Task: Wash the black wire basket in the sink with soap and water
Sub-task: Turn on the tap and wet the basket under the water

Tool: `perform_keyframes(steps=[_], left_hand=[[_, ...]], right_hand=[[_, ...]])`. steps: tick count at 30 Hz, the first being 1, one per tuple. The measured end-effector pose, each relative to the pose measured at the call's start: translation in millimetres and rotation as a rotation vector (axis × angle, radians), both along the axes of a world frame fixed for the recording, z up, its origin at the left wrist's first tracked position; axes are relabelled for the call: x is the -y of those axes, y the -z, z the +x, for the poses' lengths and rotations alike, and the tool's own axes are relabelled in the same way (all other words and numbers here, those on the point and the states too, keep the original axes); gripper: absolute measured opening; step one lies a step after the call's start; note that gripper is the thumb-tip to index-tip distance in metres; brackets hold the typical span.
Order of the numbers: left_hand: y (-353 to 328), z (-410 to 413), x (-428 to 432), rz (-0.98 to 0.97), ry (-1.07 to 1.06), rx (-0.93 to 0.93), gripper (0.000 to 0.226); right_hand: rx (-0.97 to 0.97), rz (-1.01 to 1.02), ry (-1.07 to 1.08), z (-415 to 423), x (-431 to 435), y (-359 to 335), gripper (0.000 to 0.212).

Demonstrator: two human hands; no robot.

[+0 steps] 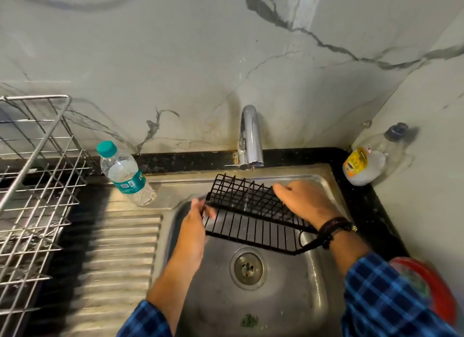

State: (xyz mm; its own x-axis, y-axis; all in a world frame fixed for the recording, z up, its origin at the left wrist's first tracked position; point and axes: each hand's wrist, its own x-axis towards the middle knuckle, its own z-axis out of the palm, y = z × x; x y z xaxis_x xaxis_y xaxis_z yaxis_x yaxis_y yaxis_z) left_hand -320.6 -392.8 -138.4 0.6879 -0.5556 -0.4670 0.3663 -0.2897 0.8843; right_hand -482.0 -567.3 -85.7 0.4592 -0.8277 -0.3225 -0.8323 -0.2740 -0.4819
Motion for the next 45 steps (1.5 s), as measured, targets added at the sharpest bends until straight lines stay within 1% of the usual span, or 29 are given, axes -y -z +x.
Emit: perform_keyframes(steps=[1,2,3,5,7,9,10,11,12,14,15,17,19,20,21,24,25,26,27,29,30,32,33,35,38,40,42,43,45], left_hand=[[-6.6,5.7,2.3,0.073,0.066,-0.128,0.052],[-15.7,11.1,4.4,0.119,0.149,-0.185,0.057],[-23.6,16.1,7.1,0.139,0.206,-0.193,0.056],[-31.7,24.7,13.4,0.139,0.234,-0.253,0.055],[-37.1,26.4,18.8,0.158,0.154,-0.247,0.066],[-34.5,23.6,23.6,0.145,0.042,-0.208,0.086],[-32.4,19.8,25.5,0.129,-0.009,-0.196,0.089],[-33.2,15.1,26.7,0.099,-0.043,-0.188,0.086],[-32.8,10.5,27.2,0.054,-0.070,-0.193,0.081],[-28.2,3.6,26.8,-0.025,-0.112,-0.185,0.086],[-25.3,-0.2,27.1,-0.045,-0.126,-0.164,0.089],[-22.0,-9.9,26.7,-0.075,-0.104,-0.086,0.081],[-27.5,-23.4,24.6,-0.112,-0.034,0.014,0.072],[-25.9,-27.6,23.3,-0.126,-0.018,0.006,0.071],[-24.2,-31.6,21.5,-0.152,-0.007,-0.018,0.069],[-19.1,-35.8,16.0,-0.192,-0.012,-0.038,0.045],[-20.2,-35.6,13.5,-0.195,-0.008,-0.022,0.044],[-20.8,-34.4,10.4,-0.197,-0.017,-0.023,0.048],[-19.0,-32.7,6.7,-0.198,-0.026,-0.026,0.055],[-14.5,-28.5,-0.3,-0.198,-0.048,-0.049,0.065],[-12.2,-26.9,-2.3,-0.184,-0.057,-0.056,0.062],[-9.5,-26.9,-5.4,-0.160,-0.071,-0.026,0.047],[-9.9,-27.9,-5.5,-0.162,-0.063,-0.002,0.043],[-9.2,-30.7,-5.1,-0.168,-0.047,0.022,0.043],[-7.9,-33.0,-4.1,-0.183,-0.012,0.038,0.048],[-7.5,-34.6,-5.9,-0.199,0.019,0.045,0.060],[-6.7,-35.5,-9.2,-0.209,0.006,0.013,0.068],[-6.0,-36.0,-11.4,-0.210,0.005,0.020,0.064],[-5.4,-36.6,-13.1,-0.196,0.020,0.087,0.045]], right_hand=[[0.019,-0.018,0.015,-0.2,-1.9,0.3,0.049],[0.030,-0.040,0.031,0.4,-3.9,0.2,0.047],[0.034,-0.069,0.038,0.5,-5.3,0.3,0.047],[0.018,-0.172,0.030,-0.2,-9.1,1.2,0.049],[0.011,-0.344,0.014,-1.0,-15.4,-0.5,0.047],[0.049,-0.509,0.011,-0.3,-25.1,-4.3,0.043],[0.065,-0.576,0.041,-0.5,-30.1,-5.2,0.041],[0.056,-0.610,0.092,0.1,-34.2,-6.3,0.037],[0.025,-0.607,0.136,1.7,-36.5,-5.4,0.034],[-0.041,-0.530,0.166,6.9,-41.9,-4.6,0.033],[-0.044,-0.483,0.163,11.4,-45.4,-4.5,0.039],[-0.032,-0.388,0.110,27.6,-55.4,-6.0,0.057],[-0.044,-0.297,-0.022,50.9,-70.2,-11.6,0.071],[-0.038,-0.273,-0.089,61.5,-77.2,-15.4,0.074],[-0.018,-0.274,-0.161,70.3,-82.9,-19.2,0.074],[0.076,-0.383,-0.440,77.6,-86.1,-19.8,0.062],[0.087,-0.392,-0.505,73.6,-79.5,-18.8,0.058],[0.077,-0.380,-0.524,66.7,-69.3,-17.1,0.056],[0.050,-0.360,-0.498,56.1,-55.8,-12.3,0.058],[-0.027,-0.311,-0.352,28.1,-24.5,3.7,0.066],[-0.056,-0.281,-0.259,15.5,-12.1,10.9,0.071],[-0.049,-0.221,-0.075,4.1,-7.0,21.4,0.085],[-0.044,-0.216,-0.007,7.3,-12.8,23.8,0.087],[-0.066,-0.239,0.047,26.7,-30.8,23.6,0.080],[-0.023,-0.247,-0.108,65.2,-61.6,9.6,0.076],[0.013,-0.266,-0.198,82.2,-79.2,3.9,0.078],[0.030,-0.307,-0.298,84.2,-89.3,3.1,0.073],[0.057,-0.349,-0.392,79.8,-93.4,2.7,0.066],[0.147,-0.428,-0.608,67.9,-92.9,-0.9,0.050]])
